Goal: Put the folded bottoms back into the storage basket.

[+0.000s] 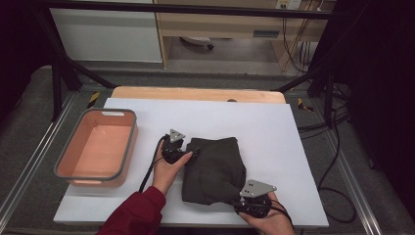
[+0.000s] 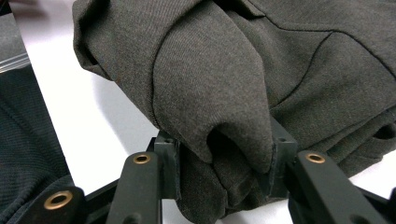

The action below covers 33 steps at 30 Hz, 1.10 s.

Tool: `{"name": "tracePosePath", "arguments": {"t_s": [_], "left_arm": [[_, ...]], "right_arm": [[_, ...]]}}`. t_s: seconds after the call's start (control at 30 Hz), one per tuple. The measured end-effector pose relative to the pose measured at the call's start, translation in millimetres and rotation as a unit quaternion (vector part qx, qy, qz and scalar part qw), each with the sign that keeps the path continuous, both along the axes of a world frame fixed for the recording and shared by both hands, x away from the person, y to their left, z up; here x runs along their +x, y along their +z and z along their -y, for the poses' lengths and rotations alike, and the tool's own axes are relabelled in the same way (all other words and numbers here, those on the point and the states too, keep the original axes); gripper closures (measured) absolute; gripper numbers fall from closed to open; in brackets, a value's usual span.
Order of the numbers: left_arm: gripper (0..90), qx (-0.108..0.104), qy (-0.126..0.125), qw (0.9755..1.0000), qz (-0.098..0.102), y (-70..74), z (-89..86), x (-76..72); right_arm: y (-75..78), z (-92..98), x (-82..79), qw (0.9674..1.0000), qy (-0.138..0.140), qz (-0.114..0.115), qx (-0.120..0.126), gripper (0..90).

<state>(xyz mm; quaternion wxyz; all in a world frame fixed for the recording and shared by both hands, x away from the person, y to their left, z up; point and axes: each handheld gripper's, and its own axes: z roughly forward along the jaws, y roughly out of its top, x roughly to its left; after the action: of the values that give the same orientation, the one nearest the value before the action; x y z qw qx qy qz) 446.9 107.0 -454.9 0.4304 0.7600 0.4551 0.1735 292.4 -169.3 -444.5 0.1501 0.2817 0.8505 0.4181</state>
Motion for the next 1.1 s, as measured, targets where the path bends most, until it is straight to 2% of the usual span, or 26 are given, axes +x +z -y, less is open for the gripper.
{"name": "tracePosePath", "arguments": {"t_s": [0.1,0.17,0.27,0.4,0.47,0.53,0.6,0.63,0.67,0.77,0.87,0.93,1.03,1.1], "left_arm": [[14.4,-0.004,-0.004,0.9998,-0.020,-3.9,2.4,0.7],[15.2,-0.006,-0.008,0.9997,-0.024,-3.9,2.9,0.8],[18.0,-0.020,-0.012,0.9988,-0.042,-5.4,2.2,2.3],[18.2,-0.014,-0.015,0.9989,-0.043,-5.5,5.4,3.4],[19.5,-0.012,-0.025,0.9987,-0.044,-5.3,7.3,4.0],[29.2,-0.025,-0.032,0.9981,-0.047,-5.5,10.4,4.5],[34.0,-0.024,-0.039,0.9979,-0.045,-5.3,15.0,4.4],[41.0,-0.026,-0.042,0.9978,-0.045,-5.2,17.0,3.8],[42.9,-0.023,-0.041,0.9979,-0.043,-4.7,18.4,3.4],[58.5,-0.024,-0.045,0.9982,-0.033,-3.4,23.0,0.3],[66.1,-0.023,-0.038,0.9987,-0.025,-3.1,24.8,-1.7],[70.3,-0.031,-0.031,0.9988,-0.019,-3.4,24.7,-3.3],[75.9,-0.028,-0.034,0.9990,-0.003,-2.3,23.8,-6.6],[79.4,-0.036,-0.029,0.9989,0.004,1.3,21.0,-7.8]], "right_arm": [[-0.2,0.3,0.5,1.0000,0.000,-0.001,0.002,58.7],[-0.3,0.4,0.5,1.0000,0.000,-0.002,0.002,58.6],[-0.4,0.4,0.7,1.0000,0.000,-0.002,0.003,58.6],[-0.4,0.7,1.0,1.0000,0.000,-0.004,0.004,58.5],[-0.4,1.0,1.3,1.0000,0.000,-0.005,0.005,58.5],[-0.3,1.1,1.5,1.0000,0.000,-0.006,0.006,58.5],[-0.4,1.2,1.6,1.0000,-0.001,-0.007,0.006,58.4],[-0.4,1.2,1.6,1.0000,-0.001,-0.007,0.006,58.4],[-0.3,1.3,1.6,1.0000,-0.001,-0.007,0.006,58.4],[-0.3,1.4,1.9,0.9999,-0.001,-0.008,0.007,58.4],[-0.1,1.0,1.5,1.0000,-0.001,-0.006,0.006,58.3],[0.2,0.5,1.2,1.0000,-0.001,-0.004,0.004,58.4],[1.3,-1.1,0.5,1.0000,0.001,0.003,-0.003,60.4],[3.3,-4.0,1.1,0.9999,0.001,0.009,-0.004,63.1]]}}
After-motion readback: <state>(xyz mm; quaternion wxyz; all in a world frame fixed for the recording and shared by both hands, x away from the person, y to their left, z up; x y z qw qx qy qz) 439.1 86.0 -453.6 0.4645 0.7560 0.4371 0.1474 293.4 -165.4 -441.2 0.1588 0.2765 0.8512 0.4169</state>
